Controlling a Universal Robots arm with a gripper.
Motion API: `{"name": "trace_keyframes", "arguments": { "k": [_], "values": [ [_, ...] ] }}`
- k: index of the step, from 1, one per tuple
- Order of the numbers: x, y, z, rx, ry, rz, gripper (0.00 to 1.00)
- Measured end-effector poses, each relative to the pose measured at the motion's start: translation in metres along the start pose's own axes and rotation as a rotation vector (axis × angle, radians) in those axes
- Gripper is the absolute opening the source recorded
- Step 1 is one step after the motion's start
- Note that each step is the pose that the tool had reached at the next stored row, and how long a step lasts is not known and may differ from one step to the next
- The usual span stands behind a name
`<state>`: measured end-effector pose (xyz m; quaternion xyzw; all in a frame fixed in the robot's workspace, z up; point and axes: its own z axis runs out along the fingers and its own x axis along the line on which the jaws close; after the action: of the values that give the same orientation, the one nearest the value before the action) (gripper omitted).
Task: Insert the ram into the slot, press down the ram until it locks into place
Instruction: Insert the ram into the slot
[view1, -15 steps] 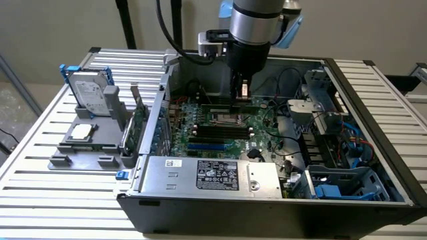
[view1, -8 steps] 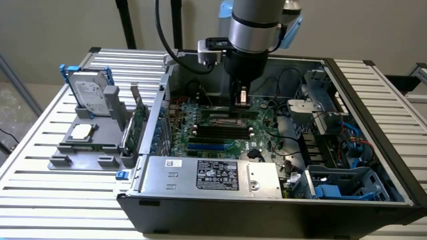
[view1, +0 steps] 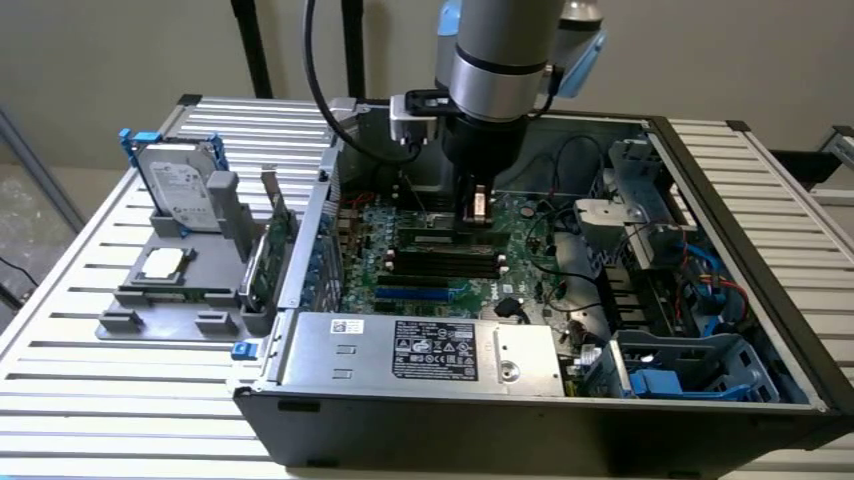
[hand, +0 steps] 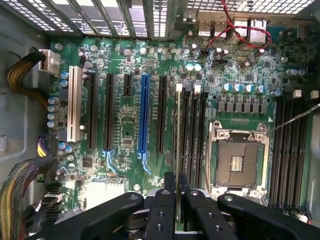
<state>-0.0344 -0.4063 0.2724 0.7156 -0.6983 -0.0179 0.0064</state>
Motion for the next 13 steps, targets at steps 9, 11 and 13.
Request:
{"name": "trace_keyframes", "arguments": {
  "k": [9, 11, 13],
  "values": [
    [-0.001, 0.0016, 0.0161, 0.0023, -0.0002, 0.004, 0.14],
    [-0.001, 0.0015, 0.0190, 0.0034, -0.0003, 0.010, 0.14],
    [-0.001, 0.0015, 0.0207, 0.0047, -0.0004, 0.016, 0.14]
  ]
}}
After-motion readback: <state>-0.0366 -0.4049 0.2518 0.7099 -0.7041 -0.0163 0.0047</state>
